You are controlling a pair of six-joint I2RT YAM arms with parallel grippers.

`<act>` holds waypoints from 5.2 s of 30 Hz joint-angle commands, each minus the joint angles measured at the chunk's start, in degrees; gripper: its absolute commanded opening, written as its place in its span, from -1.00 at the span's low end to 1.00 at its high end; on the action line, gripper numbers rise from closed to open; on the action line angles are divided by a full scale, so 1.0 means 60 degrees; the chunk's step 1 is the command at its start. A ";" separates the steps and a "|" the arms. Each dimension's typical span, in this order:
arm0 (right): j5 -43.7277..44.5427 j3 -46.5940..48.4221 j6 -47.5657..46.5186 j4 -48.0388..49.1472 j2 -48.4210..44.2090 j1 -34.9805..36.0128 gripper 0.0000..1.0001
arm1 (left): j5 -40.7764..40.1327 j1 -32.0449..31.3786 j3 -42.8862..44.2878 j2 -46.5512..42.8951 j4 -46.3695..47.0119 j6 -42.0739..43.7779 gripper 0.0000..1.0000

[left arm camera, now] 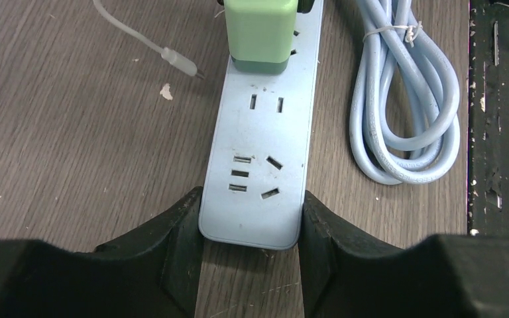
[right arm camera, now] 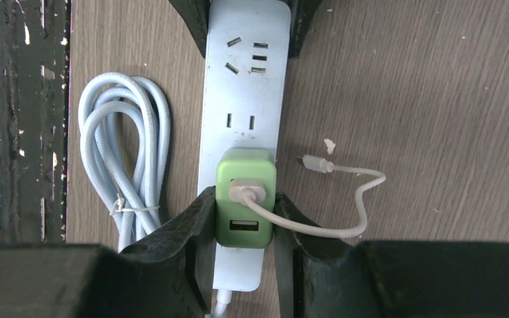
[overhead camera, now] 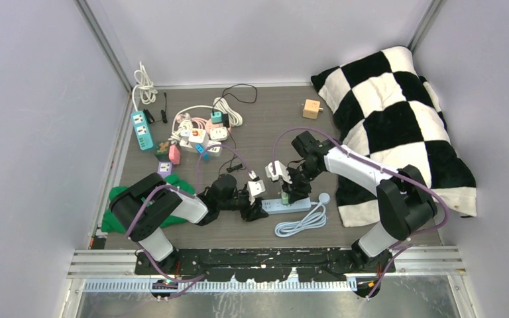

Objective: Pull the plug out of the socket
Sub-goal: Remove the plug from the socket, then place the plug at the center of the board.

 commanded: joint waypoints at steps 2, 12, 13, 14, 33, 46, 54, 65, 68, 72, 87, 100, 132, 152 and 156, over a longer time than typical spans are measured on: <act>-0.1186 0.0260 0.0398 -0.0936 -0.0220 0.0481 -0.98 | -0.1036 0.0155 -0.0031 -0.0107 -0.0007 -0.0162 -1.00; -0.1724 0.0120 0.0574 -0.0876 -0.0562 -0.1988 -0.98 | -0.1010 0.0155 -0.0174 -0.0010 0.0180 -0.0196 -0.99; -0.1891 -0.0027 0.0494 -0.0934 -0.0636 -0.1978 -0.97 | -0.1001 0.0155 -0.0132 0.0013 0.0178 -0.0192 -0.99; -0.2099 -0.0133 0.0405 -0.0998 -0.0669 -0.1912 -0.97 | -0.0961 0.0155 -0.0097 0.0042 0.0179 -0.0184 -0.99; -0.1632 0.0620 0.0256 -0.1355 -0.0405 -0.1451 -0.98 | -0.1008 0.0155 -0.0088 0.0025 0.0110 -0.0269 -0.99; -0.1817 0.0217 -0.0003 -0.1519 -0.0386 0.0004 -0.98 | -0.0834 0.0155 0.0271 0.0243 -0.0103 -0.0119 -1.00; -0.1599 0.0865 0.0081 -0.1603 0.0014 0.0663 -0.97 | -0.0968 0.0155 0.0125 0.0107 -0.0096 -0.0151 -1.00; -0.1776 -0.0196 0.0371 -0.1086 -0.0516 -0.1870 -0.98 | -0.0898 0.0157 0.0142 0.0279 0.0067 -0.0119 -1.00; -0.2057 -0.0166 0.0313 -0.1177 -0.0515 -0.1809 -0.98 | -0.0851 0.0170 0.0201 0.0318 0.0067 -0.0119 -0.99; -0.2067 0.0277 0.0461 -0.1271 -0.0410 -0.1682 -0.98 | -0.0866 0.0170 0.0193 0.0237 0.0038 -0.0133 -0.99; -0.1200 0.1985 0.6526 0.1405 -0.0130 -0.3761 -0.98 | -0.0891 0.0164 0.0157 0.0044 0.0064 -0.0401 -1.00; 0.4679 0.3536 0.9357 0.4440 0.1549 -0.4573 -0.97 | -0.0961 0.0160 0.0117 -0.0150 -0.0034 -0.0527 -0.99; 0.6473 0.6767 0.8854 0.3713 0.4862 -0.4602 0.39 | -0.0931 0.0168 0.0318 -0.0216 -0.0244 -0.0504 -1.00; -0.3230 0.4197 0.0430 -0.2089 0.0969 -0.4639 0.46 | -0.0745 0.0154 0.0702 -0.0134 -0.0428 -0.0522 -0.99; -0.3875 0.3251 -0.5550 -0.5494 0.0912 -0.4251 0.64 | -0.0756 0.0163 0.0718 -0.0183 -0.0442 -0.0535 -0.99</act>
